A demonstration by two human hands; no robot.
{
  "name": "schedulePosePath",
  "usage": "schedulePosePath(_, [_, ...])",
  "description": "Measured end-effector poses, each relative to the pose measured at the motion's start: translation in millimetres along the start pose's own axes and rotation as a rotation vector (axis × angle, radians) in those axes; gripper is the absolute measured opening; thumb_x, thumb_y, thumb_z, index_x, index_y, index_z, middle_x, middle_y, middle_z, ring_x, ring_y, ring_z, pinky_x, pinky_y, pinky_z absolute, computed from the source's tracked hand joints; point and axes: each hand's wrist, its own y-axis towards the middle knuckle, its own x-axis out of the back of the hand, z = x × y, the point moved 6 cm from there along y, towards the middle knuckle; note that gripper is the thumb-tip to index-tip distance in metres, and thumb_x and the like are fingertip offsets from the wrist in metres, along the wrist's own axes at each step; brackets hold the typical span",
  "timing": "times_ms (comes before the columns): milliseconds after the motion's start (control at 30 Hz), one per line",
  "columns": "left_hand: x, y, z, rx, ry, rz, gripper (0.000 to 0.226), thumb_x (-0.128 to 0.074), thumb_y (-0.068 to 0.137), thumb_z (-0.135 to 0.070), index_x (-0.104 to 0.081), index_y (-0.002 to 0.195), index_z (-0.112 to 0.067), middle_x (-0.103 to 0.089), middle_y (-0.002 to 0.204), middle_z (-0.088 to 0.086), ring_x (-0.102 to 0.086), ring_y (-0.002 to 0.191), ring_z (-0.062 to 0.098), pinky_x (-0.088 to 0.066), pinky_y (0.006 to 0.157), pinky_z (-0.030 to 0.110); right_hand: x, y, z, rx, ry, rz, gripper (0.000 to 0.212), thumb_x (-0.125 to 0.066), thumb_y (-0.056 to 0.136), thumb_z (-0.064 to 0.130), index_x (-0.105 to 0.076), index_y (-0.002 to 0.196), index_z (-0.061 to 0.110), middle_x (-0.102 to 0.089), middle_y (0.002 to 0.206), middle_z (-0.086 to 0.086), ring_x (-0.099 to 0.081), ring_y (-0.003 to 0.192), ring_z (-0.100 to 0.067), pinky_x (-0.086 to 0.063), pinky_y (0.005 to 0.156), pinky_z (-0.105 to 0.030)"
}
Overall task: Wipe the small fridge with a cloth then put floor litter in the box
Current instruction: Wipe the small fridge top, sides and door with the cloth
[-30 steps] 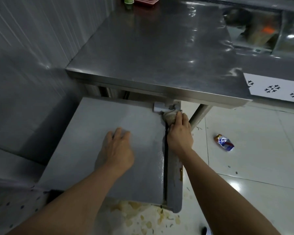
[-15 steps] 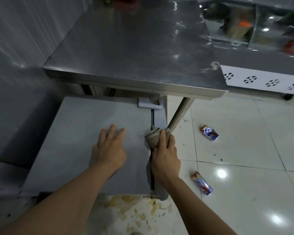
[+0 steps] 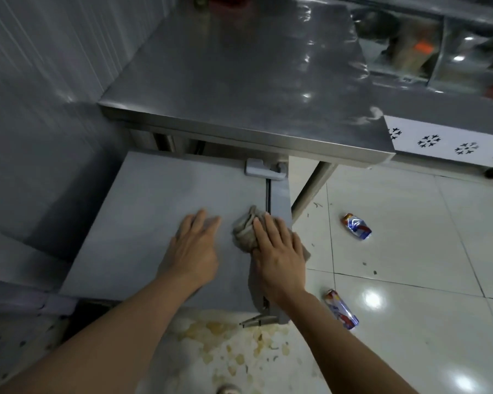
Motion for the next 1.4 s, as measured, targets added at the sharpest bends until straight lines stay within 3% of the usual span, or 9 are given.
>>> schedulePosePath(233, [14.7,5.3,-12.2,0.013,-0.021,-0.045,0.062,-0.040,0.089,-0.012,-0.022,0.147,-0.023,-0.011,0.157,-0.001,-0.011,0.142,0.024,-0.023,0.114,0.042,13.7,71.3,-1.7,-0.060,0.031,-0.025,0.059,-0.028,0.095,0.034,-0.010,0.150,0.025,-0.003,0.159,0.001,-0.001,0.146,-0.022,-0.003,0.117,-0.044])
schedulePosePath(467, [27.2,17.4,-16.5,0.028,0.009,0.025,0.064,-0.037,0.093,-0.007,-0.016,0.149,-0.029,0.002,0.158,-0.006,0.000,0.144,0.021,-0.024,0.111,0.048,23.3,64.4,3.4,0.011,0.259,-0.236,0.046,-0.048,0.091,0.011,-0.046,0.137,0.014,-0.034,0.148,-0.007,-0.030,0.136,-0.027,-0.031,0.112,-0.040])
schedulePosePath(567, [26.2,19.5,-14.7,0.036,-0.009,0.043,0.068,-0.036,0.091,-0.003,-0.015,0.149,-0.030,0.005,0.158,-0.007,0.003,0.145,0.020,-0.021,0.113,0.051,43.9,93.8,1.4,-0.107,0.343,-0.399,0.040,-0.050,0.090,0.010,-0.052,0.130,0.014,-0.041,0.137,-0.011,-0.040,0.124,-0.027,-0.047,0.091,-0.040])
schedulePosePath(667, [28.1,21.7,-14.5,0.024,-0.009,0.042,0.066,-0.037,0.090,-0.002,-0.019,0.148,-0.028,0.002,0.159,-0.005,0.000,0.144,0.021,-0.023,0.112,0.051,52.6,121.6,9.3,-0.101,0.193,-0.422,0.036,-0.048,0.091,0.013,-0.053,0.126,0.014,-0.049,0.130,-0.012,-0.046,0.118,-0.029,-0.044,0.072,-0.034])
schedulePosePath(800, [29.2,24.4,-16.5,0.016,0.028,0.023,0.061,-0.041,0.090,-0.005,-0.025,0.145,-0.025,-0.002,0.157,-0.002,-0.008,0.142,0.023,-0.032,0.106,0.050,34.2,147.1,16.2,-0.013,0.021,-0.259,0.040,-0.040,0.093,0.017,-0.047,0.133,0.018,-0.043,0.138,-0.005,-0.031,0.132,-0.027,-0.031,0.107,-0.038])
schedulePosePath(900, [29.8,25.9,-19.3,0.030,0.047,0.006,0.056,-0.043,0.088,-0.005,-0.029,0.139,-0.026,-0.007,0.154,-0.002,-0.013,0.138,0.024,-0.038,0.100,0.050,27.5,152.7,12.3,0.001,-0.018,-0.220,0.045,-0.038,0.093,0.020,-0.039,0.139,0.019,-0.036,0.143,-0.004,-0.022,0.138,-0.028,-0.020,0.115,-0.042])
schedulePosePath(1067, [26.5,26.9,-16.4,0.034,0.038,0.016,0.055,-0.040,0.091,-0.006,-0.028,0.140,-0.028,-0.002,0.156,-0.003,-0.007,0.142,0.023,-0.035,0.103,0.054,28.3,144.2,2.7,-0.026,0.037,-0.222,0.047,-0.036,0.094,0.017,-0.034,0.142,0.016,-0.033,0.146,-0.006,-0.021,0.139,-0.028,-0.017,0.117,-0.042])
schedulePosePath(1233, [23.1,27.9,-13.9,0.042,0.038,-0.005,0.059,-0.039,0.090,-0.005,-0.026,0.141,-0.029,0.002,0.158,-0.004,-0.002,0.144,0.023,-0.032,0.105,0.054,34.9,128.1,-41.3,-0.117,0.030,-0.278,0.046,-0.041,0.093,0.016,-0.038,0.138,0.014,-0.037,0.142,-0.005,-0.029,0.131,-0.028,-0.032,0.105,-0.039])
schedulePosePath(1400, [20.0,29.0,-14.1,0.052,0.035,-0.035,0.058,-0.041,0.087,-0.004,-0.028,0.139,-0.029,0.001,0.157,-0.005,-0.003,0.143,0.024,-0.033,0.104,0.054,27.1,119.6,-55.6,-0.373,0.254,-0.247,0.055,-0.044,0.092,0.014,-0.026,0.144,0.013,-0.030,0.147,-0.007,-0.029,0.133,-0.028,-0.042,0.097,-0.042])
